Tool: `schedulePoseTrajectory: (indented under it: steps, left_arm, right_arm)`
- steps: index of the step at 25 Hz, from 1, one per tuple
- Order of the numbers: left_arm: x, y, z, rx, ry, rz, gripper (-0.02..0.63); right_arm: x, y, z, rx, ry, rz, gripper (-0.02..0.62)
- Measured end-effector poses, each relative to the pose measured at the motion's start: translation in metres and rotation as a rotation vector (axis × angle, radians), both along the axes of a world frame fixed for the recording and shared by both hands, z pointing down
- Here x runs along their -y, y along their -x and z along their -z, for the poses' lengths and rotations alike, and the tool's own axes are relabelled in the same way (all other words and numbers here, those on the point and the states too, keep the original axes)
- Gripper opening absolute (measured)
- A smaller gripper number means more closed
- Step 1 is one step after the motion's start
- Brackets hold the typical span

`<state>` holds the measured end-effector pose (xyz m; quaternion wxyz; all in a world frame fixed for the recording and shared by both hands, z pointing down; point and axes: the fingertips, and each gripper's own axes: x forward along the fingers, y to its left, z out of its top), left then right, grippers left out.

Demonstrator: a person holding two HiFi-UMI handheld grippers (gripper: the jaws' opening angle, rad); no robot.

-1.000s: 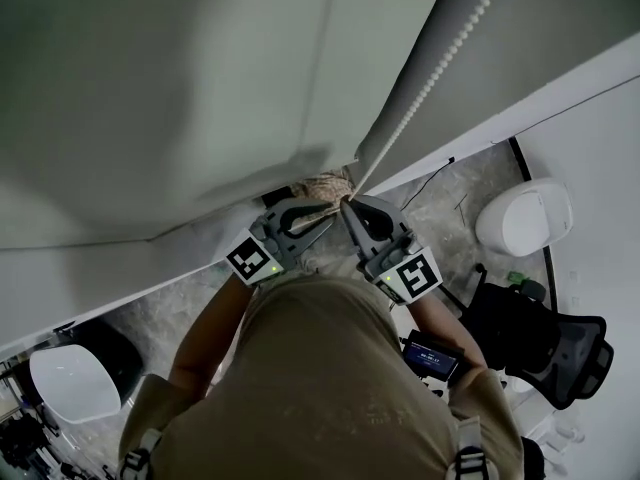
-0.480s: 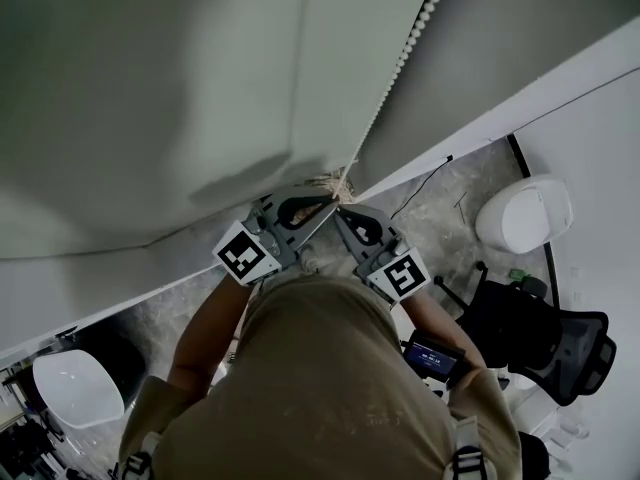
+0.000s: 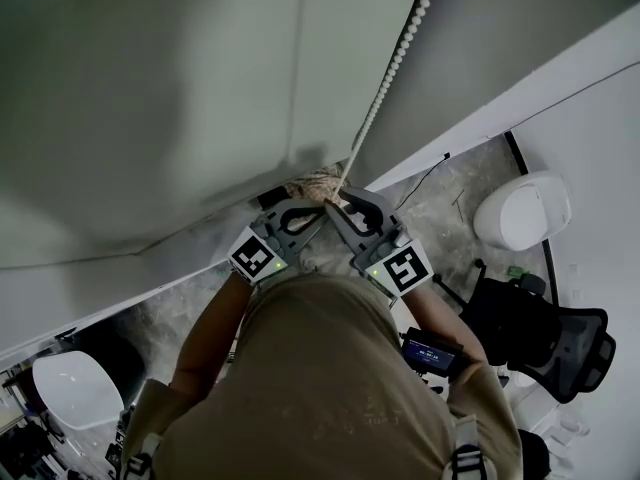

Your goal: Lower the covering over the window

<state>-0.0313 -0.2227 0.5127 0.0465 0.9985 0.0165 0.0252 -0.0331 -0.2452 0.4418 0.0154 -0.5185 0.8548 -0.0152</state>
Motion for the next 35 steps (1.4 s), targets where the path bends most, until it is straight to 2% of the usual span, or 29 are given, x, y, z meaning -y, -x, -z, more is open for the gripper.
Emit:
schedulePoseTrajectory:
  steps: [2,3,5,7,9,12,14,15,18,19,20,23,25,29,30,31,33,34,35]
  left_arm:
    - [-0.002,0.0,0.001,0.016,0.001,-0.001,0.017]
    - [-0.001,0.002,0.003,0.012,0.001,-0.006,0.017]
    - [0.003,0.01,0.015,-0.043,0.031,-0.03,0.026]
    - [0.014,0.021,0.038,-0.116,0.077,-0.048,0.129]
    - [0.023,0.022,0.061,-0.146,0.06,-0.054,0.13]
    - [0.018,0.003,0.093,-0.152,-0.004,-0.071,0.129]
    - [0.013,-0.012,0.103,-0.12,-0.06,-0.045,0.118]
    - [0.015,-0.017,0.104,-0.099,-0.08,-0.013,0.028]
    - [0.036,-0.013,0.098,-0.095,-0.081,0.093,0.026]
    - [0.044,-0.007,0.091,-0.089,-0.089,0.115,0.025]
    - [0.049,-0.001,0.081,-0.07,-0.1,0.122,0.025]
    - [0.043,0.004,0.039,0.006,-0.111,0.074,0.025]
    - [0.026,0.001,0.024,0.008,-0.084,0.035,0.025]
    - [0.0,-0.009,0.022,0.001,-0.06,0.011,0.025]
    - [-0.002,-0.01,0.021,0.0,-0.066,0.009,0.025]
    - [-0.003,-0.01,0.021,-0.003,-0.074,0.007,0.025]
    - [-0.002,-0.005,0.026,-0.036,-0.056,-0.006,0.025]
    - [0.0,0.001,0.032,-0.067,-0.013,-0.018,0.026]
    - [0.003,0.009,0.038,-0.1,0.037,-0.028,0.066]
  right_arm:
    - [0.0,0.003,-0.001,0.005,0.019,0.009,0.015]
    - [0.0,0.003,-0.003,0.028,0.029,0.01,0.011]
    - [0.001,-0.001,-0.013,0.083,0.056,-0.003,0.009]
    - [-0.001,-0.003,-0.041,0.072,0.123,-0.003,0.009]
    - [-0.005,-0.001,-0.063,0.034,0.185,0.013,0.009]
    - [-0.01,0.007,-0.067,0.021,0.222,0.04,0.009]
    - [-0.013,0.015,-0.063,0.027,0.203,0.063,0.009]
    - [-0.013,0.017,-0.06,0.02,0.191,0.07,0.009]
    - [-0.01,0.012,-0.043,0.028,0.087,0.071,0.011]
    - [-0.011,0.007,-0.036,0.053,0.045,0.062,0.032]
    - [-0.012,0.001,-0.027,0.086,0.008,0.043,0.092]
    - [-0.01,-0.015,0.003,0.11,-0.071,-0.025,0.109]
    - [-0.006,-0.011,0.015,0.063,-0.075,-0.008,0.109]
    - [-0.001,0.002,0.023,0.005,-0.057,0.042,0.104]
    - [-0.001,0.004,0.023,0.0,-0.052,0.033,0.05]
    - [-0.001,0.004,0.022,0.003,-0.043,0.022,0.019]
    - [-0.001,0.002,0.018,0.036,-0.024,-0.001,0.009]
    - [-0.001,-0.001,0.014,0.055,-0.015,-0.011,0.008]
    - [-0.001,-0.004,0.006,0.061,0.002,-0.016,0.008]
